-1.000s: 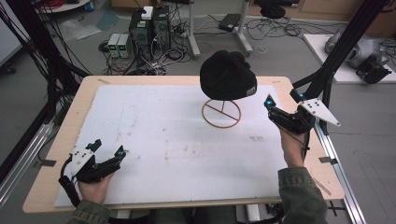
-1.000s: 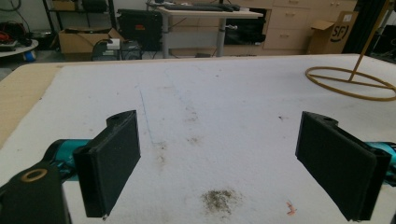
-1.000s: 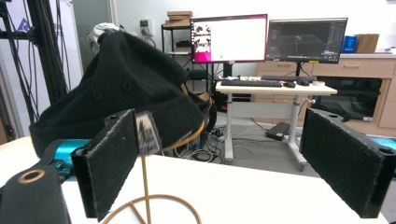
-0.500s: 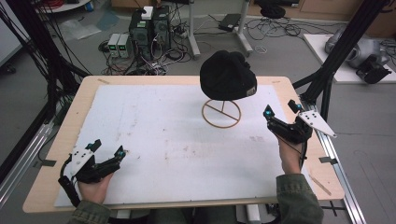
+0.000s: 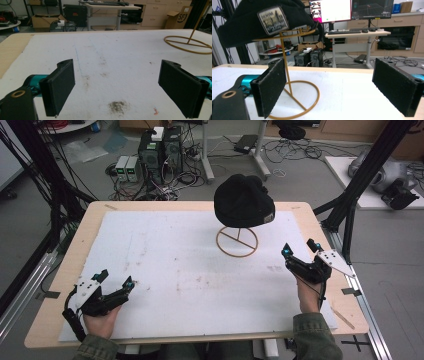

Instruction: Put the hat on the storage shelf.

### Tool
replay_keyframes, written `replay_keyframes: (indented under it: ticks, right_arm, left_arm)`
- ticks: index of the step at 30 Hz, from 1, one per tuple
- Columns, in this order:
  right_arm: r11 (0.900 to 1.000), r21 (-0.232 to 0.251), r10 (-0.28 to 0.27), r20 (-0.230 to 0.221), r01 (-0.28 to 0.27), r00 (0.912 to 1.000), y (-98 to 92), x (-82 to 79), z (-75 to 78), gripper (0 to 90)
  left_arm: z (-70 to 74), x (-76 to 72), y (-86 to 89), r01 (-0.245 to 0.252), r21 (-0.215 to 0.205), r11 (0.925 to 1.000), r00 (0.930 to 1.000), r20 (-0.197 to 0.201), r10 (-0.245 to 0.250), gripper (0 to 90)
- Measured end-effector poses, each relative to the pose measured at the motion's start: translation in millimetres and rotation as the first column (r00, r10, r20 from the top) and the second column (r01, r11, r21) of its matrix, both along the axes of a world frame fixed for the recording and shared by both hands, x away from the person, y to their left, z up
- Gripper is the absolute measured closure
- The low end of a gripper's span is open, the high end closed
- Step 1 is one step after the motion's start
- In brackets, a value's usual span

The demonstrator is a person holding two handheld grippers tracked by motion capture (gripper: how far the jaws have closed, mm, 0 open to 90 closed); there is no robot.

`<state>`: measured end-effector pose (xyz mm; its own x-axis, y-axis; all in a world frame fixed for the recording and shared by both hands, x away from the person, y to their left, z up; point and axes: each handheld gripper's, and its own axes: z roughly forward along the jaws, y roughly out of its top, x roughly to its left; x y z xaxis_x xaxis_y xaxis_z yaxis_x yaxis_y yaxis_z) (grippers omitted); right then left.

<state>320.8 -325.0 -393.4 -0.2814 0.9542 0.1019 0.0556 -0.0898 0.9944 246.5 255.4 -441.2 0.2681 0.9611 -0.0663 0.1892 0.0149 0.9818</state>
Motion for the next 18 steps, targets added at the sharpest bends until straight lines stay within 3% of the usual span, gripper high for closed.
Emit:
replay_keyframes:
  ticks: [3, 6, 11, 18]
  right_arm:
    - [1.000, -0.005, -0.003, -0.034, 0.003, 0.9994, -1.3, -1.0, -4.6, 11.2]
    - [1.000, -0.003, -0.004, -0.013, 0.004, 0.9999, -2.3, -3.5, -8.1, 11.3]
    - [1.000, 0.000, -0.011, -0.037, 0.011, 0.9993, -3.8, -5.1, -16.9, 11.3]
    - [0.999, -0.042, -0.025, -0.041, 0.024, 0.9988, -4.0, -9.3, -17.9, 11.2]
  left_arm:
    - [-0.1, 0.1, 0.2, -0.001, -0.002, 1.0000, 1.0000, 0.000, 0.001, 14.1]
    - [0.0, 0.1, 0.1, -0.002, -0.002, 1.0000, 1.0000, -0.003, 0.002, 14.2]
    - [0.0, 0.1, 0.1, -0.004, -0.007, 1.0000, 1.0000, -0.001, 0.004, 14.1]
    - [-0.1, 0.3, 0.3, -0.003, -0.009, 1.0000, 1.0000, -0.001, 0.003, 14.1]
